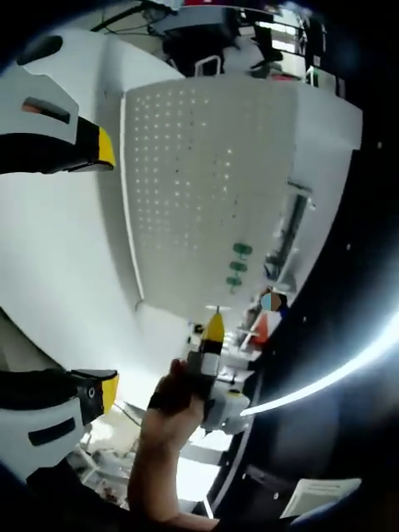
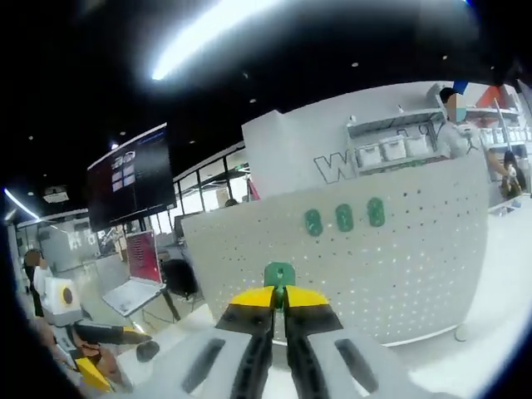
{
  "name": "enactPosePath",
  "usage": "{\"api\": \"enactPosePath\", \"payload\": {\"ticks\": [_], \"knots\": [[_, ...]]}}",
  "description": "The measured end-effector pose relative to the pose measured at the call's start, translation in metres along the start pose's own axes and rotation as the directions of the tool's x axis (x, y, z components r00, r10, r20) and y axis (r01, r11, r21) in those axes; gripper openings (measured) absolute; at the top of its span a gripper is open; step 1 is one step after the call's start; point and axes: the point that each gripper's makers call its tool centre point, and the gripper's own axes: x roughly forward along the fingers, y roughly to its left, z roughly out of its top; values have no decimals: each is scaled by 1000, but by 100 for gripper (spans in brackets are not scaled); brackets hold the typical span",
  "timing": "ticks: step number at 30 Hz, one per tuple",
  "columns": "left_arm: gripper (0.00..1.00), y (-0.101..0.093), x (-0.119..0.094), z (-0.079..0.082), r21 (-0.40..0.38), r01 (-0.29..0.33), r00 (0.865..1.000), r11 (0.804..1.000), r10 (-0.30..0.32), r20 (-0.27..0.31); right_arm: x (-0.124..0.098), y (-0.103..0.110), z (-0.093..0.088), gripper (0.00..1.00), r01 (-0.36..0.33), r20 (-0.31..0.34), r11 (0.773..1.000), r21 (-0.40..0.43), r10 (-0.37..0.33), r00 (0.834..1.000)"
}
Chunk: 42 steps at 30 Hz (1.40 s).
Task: Insert the hook assembly into the mounting plate slot until the hook locks in place.
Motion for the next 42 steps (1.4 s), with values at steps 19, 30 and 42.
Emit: {"api": "enactPosePath", "payload": {"ticks": [19,30,42], "knots": [[97,12,7,7,0,-11,1000,1000,11,-7,30,-73,32,0,147,80,987,-57,-142,987],[94,12,10,3,-10,-1,999,1000,0,-35,42,-105,39,1,205,93,973,-106,-196,976],[94,0,24,0,29,56,996,998,-54,-74,58,-133,47,1,258,116,955,-148,-243,963]]}}
